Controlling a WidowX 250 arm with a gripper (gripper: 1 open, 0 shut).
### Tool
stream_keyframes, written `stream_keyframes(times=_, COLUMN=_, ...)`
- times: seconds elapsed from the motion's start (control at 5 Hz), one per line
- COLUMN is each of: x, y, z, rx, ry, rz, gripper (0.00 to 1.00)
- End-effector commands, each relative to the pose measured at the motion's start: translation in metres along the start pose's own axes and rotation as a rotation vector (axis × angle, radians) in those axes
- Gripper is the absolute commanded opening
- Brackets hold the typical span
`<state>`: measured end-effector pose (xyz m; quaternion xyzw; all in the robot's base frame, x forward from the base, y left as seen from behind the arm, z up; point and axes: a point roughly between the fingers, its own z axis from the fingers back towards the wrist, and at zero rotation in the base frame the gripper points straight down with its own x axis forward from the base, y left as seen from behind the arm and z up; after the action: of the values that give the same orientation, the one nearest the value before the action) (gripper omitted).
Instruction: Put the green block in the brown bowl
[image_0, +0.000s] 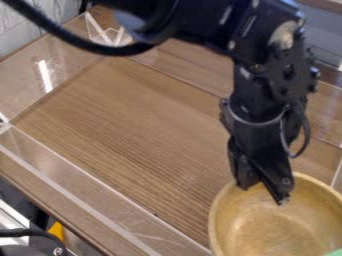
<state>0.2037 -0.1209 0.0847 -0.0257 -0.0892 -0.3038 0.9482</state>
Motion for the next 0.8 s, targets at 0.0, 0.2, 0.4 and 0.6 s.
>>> stream_keyframes(times=0.0, x=0.000, y=-0.020, z=-0.011, rx=-0.004, ry=-0.023, rz=0.014, gripper=0.00)
stream_keyframes(times=0.2, x=0.005, y=-0.034, z=-0.013, rx=-0.015, ry=-0.013, rz=0.003, gripper=0.00)
stream_keyframes(times=0.4, x=0.012, y=-0.042, z=-0.012, rx=-0.019, ry=-0.005, rz=-0.001, gripper=0.00)
stream_keyframes(times=0.6, x=0.009, y=-0.038, z=-0.012, rx=-0.031, ry=-0.001, rz=-0.022, gripper=0.00)
